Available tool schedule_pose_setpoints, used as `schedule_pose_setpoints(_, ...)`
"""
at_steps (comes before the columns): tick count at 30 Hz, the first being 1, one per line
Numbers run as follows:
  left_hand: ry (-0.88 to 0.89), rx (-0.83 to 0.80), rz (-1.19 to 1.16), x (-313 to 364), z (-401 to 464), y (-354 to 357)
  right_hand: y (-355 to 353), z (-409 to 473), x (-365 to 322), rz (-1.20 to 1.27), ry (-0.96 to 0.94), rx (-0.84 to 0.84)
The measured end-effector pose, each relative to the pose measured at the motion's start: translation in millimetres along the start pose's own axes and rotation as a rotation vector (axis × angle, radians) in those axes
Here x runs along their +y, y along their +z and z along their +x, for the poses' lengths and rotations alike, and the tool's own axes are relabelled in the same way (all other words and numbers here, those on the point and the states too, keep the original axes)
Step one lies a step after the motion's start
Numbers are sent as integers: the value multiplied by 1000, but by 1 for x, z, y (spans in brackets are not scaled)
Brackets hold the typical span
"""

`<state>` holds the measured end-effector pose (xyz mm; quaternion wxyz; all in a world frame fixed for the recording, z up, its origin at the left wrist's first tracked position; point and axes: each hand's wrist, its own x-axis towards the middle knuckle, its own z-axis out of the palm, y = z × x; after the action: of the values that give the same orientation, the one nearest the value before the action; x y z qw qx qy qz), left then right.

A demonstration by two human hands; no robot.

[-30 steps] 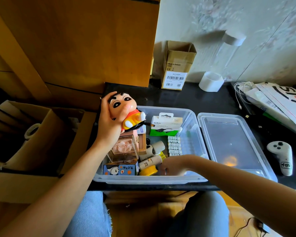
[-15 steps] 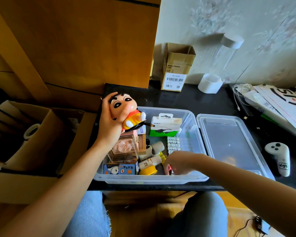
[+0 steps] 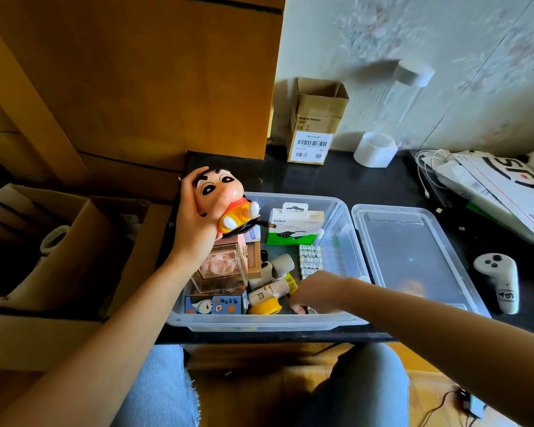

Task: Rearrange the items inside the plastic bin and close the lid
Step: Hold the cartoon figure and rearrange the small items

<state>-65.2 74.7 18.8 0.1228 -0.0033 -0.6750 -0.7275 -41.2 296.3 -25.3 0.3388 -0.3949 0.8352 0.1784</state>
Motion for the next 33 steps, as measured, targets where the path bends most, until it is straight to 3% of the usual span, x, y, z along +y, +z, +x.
schedule_pose_setpoints(7, 5, -2, -4, 0, 0, -1, 2, 1, -1, -6, 9, -20)
schedule_pose_setpoints(12, 19, 10, 11, -1, 0, -1, -2, -2, 7, 288, 38, -25)
schedule_pose_setpoints(17, 28, -2, 14, -3, 1, -2, -19, -2, 14, 547, 266, 452)
schedule_pose_setpoints(19, 27, -1, 11, -1, 0, -1, -25, 8, 17, 628, 350, 567)
schedule_pose_setpoints(27, 19, -9, 10, -1, 1, 0, -45, 45, 14, 596, 397, 189)
schedule_pose_setpoints(33, 10, -41, 24, 1, 8, 4, -40, 55, 20, 867, 374, 254)
